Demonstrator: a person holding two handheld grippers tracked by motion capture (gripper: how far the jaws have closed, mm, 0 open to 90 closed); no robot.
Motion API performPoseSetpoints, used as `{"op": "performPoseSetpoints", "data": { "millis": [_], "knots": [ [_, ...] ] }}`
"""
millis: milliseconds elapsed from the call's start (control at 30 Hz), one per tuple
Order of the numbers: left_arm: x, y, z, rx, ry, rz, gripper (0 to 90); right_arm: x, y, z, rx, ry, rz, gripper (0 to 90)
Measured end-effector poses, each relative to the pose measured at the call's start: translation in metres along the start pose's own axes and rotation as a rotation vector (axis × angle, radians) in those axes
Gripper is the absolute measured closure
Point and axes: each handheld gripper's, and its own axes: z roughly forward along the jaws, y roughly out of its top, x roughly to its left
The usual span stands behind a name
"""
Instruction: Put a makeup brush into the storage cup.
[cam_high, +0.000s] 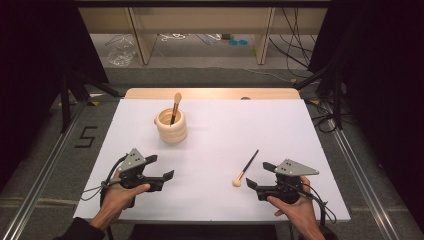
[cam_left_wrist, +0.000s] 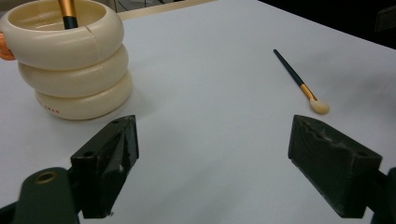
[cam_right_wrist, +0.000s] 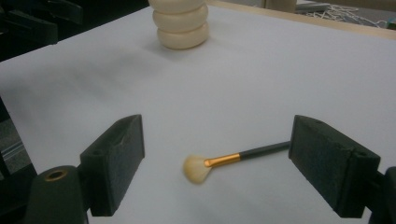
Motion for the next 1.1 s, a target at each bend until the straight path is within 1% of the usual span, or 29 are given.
{"op": "performPoseSetpoints", "data": {
  "millis": [33,67,133,167,200,233,267,300,333,367,433,467,500,567,600,667,733,767,800,833,933,1000,1100],
  "knots": [
    [0.000,0.000,0.000,-0.001,0.002,0.000,16.1,0.000,0.000,0.000,0.002,0.001,-0.001,19.0],
    [0.000,0.000,0.000,0.002,0.001,0.000,16.1,-0.001,-0.001,0.001,-0.008,0.008,-0.001,18.8],
    [-0.001,0.001,0.001,0.003,-0.004,0.006,16.0,-0.001,-0.001,0.001,0.004,0.016,0.003,17.7],
    [-0.001,0.001,0.002,0.001,-0.007,0.009,16.0,-0.002,-0.001,0.002,-0.010,0.020,-0.003,17.1],
    [-0.002,0.001,0.002,0.006,-0.007,0.012,16.0,-0.003,-0.001,0.002,-0.001,0.023,0.000,15.8],
    [-0.002,0.000,0.003,0.009,-0.006,0.016,16.0,-0.003,-0.001,0.001,0.020,0.040,0.014,15.8],
    [-0.001,0.000,0.003,0.007,-0.013,0.017,16.0,-0.006,0.000,0.002,0.016,0.030,-0.014,15.8],
    [-0.002,0.000,0.003,0.006,-0.009,0.015,16.0,-0.007,0.001,0.002,0.023,0.033,-0.021,15.7],
    [-0.002,-0.001,0.002,0.005,-0.009,0.014,16.0,-0.009,0.003,0.003,0.021,0.045,-0.022,15.7],
    [-0.002,-0.001,0.002,0.003,-0.010,0.013,16.0,-0.012,0.005,0.004,0.033,0.045,-0.044,15.9],
    [-0.002,-0.001,0.003,0.004,-0.011,0.009,16.0,-0.018,0.008,0.007,0.040,0.060,-0.061,15.8],
    [-0.002,-0.001,0.004,0.007,-0.016,0.013,16.0,-0.021,0.010,0.009,0.057,0.076,-0.068,15.9],
    [-0.002,-0.001,0.004,0.010,-0.015,0.015,16.0,-0.023,0.012,0.010,0.076,0.070,-0.082,16.3],
    [-0.004,-0.001,0.005,0.012,-0.017,0.016,16.0,-0.027,0.015,0.013,0.102,0.085,-0.103,17.4],
    [-0.004,-0.002,0.005,0.012,-0.026,0.013,16.0,-0.030,0.017,0.015,0.114,0.095,-0.109,17.5],
    [-0.005,-0.001,0.005,0.014,-0.021,0.022,16.0,-0.034,0.020,0.019,0.129,0.089,-0.126,17.5],
    [-0.005,-0.002,0.005,0.013,-0.021,0.020,16.0,-0.039,0.022,0.025,0.149,0.089,-0.143,17.5],
    [-0.005,-0.001,0.004,0.012,-0.021,0.024,16.0,-0.040,0.023,0.027,0.170,0.096,-0.146,17.8],
    [-0.005,-0.002,0.005,0.011,-0.021,0.021,16.0,-0.043,0.023,0.030,0.180,0.086,-0.153,17.7],
    [-0.005,-0.002,0.005,0.012,-0.023,0.021,16.0,-0.044,0.023,0.032,0.192,0.082,-0.150,17.5],
    [-0.006,-0.002,0.004,0.016,-0.018,0.026,16.0,-0.048,0.024,0.039,0.223,0.085,-0.167,18.0],
    [-0.006,-0.002,0.004,0.017,-0.018,0.027,16.1,-0.049,0.025,0.043,0.244,0.086,-0.165,18.4],
    [-0.005,-0.002,0.003,0.015,-0.016,0.023,16.1,-0.051,0.027,0.048,0.266,0.082,-0.186,19.4]
  ]
}}
